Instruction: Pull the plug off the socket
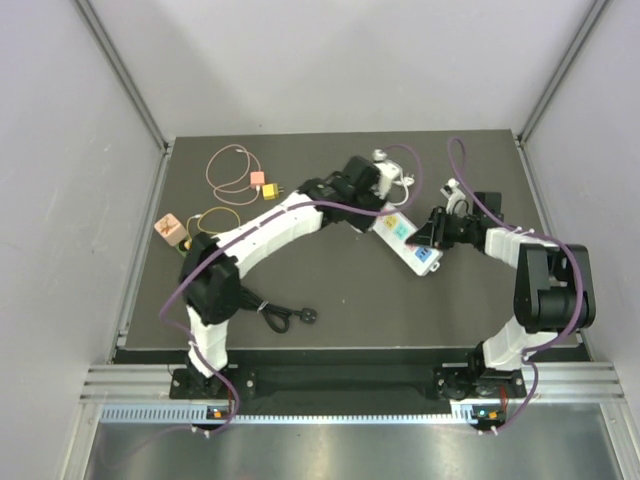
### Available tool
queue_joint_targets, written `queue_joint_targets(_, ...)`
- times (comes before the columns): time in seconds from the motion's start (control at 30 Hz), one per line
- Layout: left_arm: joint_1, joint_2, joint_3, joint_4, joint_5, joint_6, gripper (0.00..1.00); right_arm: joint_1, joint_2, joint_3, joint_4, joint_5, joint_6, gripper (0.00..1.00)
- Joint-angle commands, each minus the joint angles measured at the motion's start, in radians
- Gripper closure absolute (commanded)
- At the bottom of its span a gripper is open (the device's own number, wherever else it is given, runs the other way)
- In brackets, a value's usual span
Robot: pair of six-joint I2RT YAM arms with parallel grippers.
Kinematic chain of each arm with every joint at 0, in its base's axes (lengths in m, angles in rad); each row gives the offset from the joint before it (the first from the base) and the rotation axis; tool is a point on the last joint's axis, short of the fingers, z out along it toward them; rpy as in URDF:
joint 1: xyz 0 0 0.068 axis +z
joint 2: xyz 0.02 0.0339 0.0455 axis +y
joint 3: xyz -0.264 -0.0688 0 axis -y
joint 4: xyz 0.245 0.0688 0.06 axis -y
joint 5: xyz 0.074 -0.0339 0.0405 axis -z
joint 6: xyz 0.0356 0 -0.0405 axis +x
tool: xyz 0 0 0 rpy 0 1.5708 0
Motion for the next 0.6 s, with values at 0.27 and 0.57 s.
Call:
queue_joint_targets(0.27,0.498,-0.247,-0.43,0.484,0.306,-0.33,1.0,-0.046,-0.055,0.003,0.107,-0.075,0.023,1.0)
queue_joint_targets(0.57,0.71,0.023,-0.272,0.596,0.301,-0.468,1.0,-0.049,-0.05,0.003,0.121,-0.097,0.035,1.0)
